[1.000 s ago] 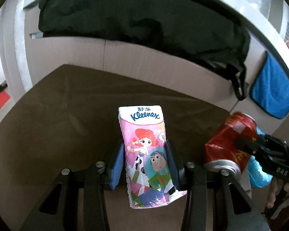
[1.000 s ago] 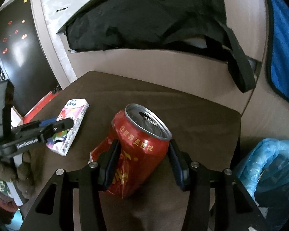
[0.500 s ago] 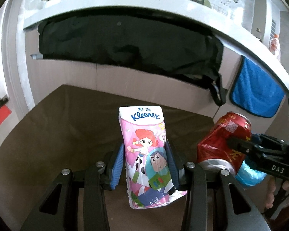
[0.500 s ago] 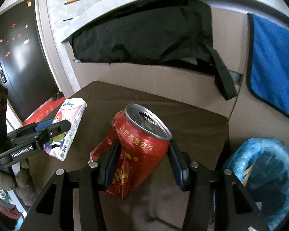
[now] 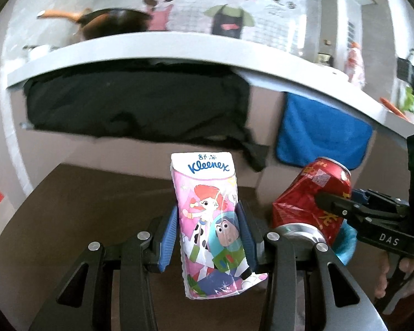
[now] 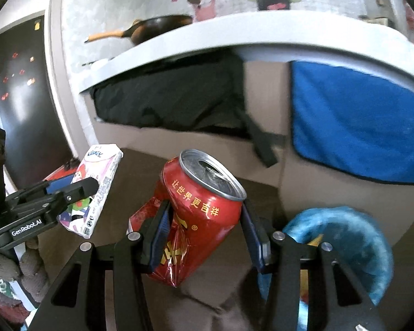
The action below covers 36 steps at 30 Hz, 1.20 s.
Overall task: Collect trash
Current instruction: 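Carry the Kleenex pack and red can over the blue bin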
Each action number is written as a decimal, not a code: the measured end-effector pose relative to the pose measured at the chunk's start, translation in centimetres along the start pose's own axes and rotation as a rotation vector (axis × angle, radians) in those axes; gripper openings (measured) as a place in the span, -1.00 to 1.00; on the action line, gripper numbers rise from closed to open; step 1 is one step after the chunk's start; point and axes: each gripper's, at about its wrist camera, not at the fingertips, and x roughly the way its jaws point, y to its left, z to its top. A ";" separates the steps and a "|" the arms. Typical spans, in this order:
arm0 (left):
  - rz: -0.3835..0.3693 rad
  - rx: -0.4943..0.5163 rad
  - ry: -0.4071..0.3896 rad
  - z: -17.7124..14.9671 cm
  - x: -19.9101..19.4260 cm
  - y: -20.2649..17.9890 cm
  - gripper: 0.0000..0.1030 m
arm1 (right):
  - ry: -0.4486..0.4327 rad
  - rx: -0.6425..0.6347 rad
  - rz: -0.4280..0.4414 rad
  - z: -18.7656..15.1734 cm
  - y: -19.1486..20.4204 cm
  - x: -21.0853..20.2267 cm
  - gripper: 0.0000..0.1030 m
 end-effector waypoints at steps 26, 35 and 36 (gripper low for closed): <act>-0.252 0.111 0.092 -1.3 9.1 -18.0 -0.17 | -0.067 0.172 -0.307 -4.6 -16.1 -9.0 -0.11; -0.273 0.083 0.170 -3.3 13.6 -18.4 -0.17 | 0.003 0.203 -0.322 -6.6 -18.2 -6.0 -0.11; -0.272 0.080 0.179 -3.5 14.1 -18.5 -0.17 | 0.011 0.207 -0.319 -6.8 -18.4 -5.6 -0.11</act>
